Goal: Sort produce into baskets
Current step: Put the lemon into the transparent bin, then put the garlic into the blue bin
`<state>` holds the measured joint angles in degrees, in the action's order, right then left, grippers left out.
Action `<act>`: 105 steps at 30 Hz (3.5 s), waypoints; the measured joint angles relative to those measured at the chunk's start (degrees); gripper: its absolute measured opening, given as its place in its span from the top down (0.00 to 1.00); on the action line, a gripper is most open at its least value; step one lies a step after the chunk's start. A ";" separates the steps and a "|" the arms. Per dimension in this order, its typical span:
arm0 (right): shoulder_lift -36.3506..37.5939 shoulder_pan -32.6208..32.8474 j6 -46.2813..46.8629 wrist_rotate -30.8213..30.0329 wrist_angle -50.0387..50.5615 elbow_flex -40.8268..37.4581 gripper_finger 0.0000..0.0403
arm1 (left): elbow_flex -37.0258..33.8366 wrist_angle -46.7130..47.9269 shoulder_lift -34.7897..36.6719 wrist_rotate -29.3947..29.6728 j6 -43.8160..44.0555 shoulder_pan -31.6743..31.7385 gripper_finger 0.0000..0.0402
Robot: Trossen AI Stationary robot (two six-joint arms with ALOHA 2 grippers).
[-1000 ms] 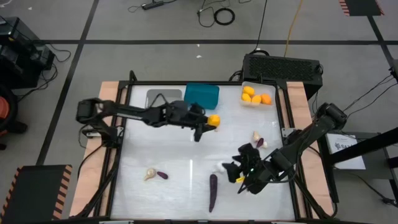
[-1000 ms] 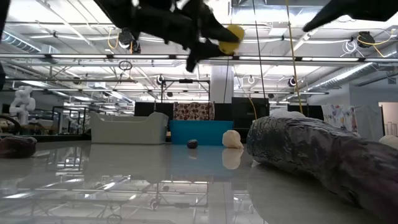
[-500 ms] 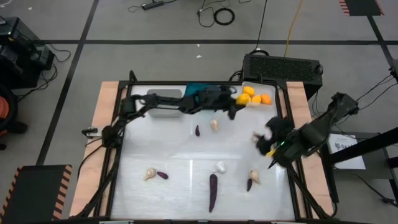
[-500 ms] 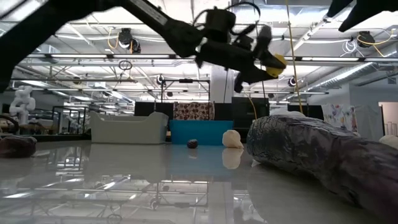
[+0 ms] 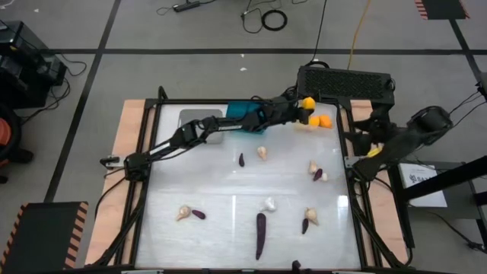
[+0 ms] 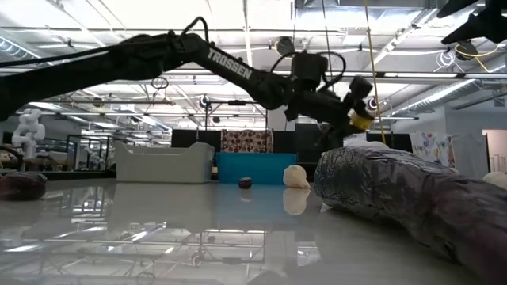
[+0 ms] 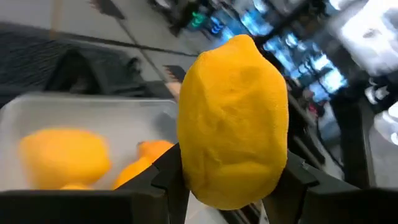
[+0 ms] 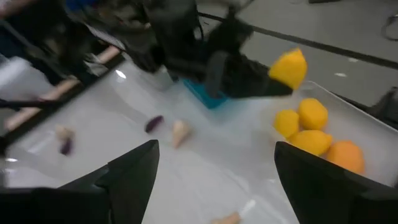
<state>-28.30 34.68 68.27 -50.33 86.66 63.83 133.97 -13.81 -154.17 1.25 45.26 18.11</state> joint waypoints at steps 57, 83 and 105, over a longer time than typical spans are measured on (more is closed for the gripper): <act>2.26 0.00 -12.84 1.05 -29.49 -16.72 0.23 | 1.03 56.90 22.88 -18.88 -24.52 0.92 0.39; -43.13 -8.92 -36.39 30.25 -82.30 -18.43 0.23 | -5.27 102.58 64.78 17.87 -42.63 -19.86 0.39; -77.65 -16.14 -52.99 52.32 -40.47 14.56 0.23 | -61.45 70.87 95.06 24.75 -23.34 -31.17 0.39</act>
<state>-105.95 18.53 15.28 1.99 46.19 78.39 72.52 57.06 -59.11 26.00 21.92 -13.06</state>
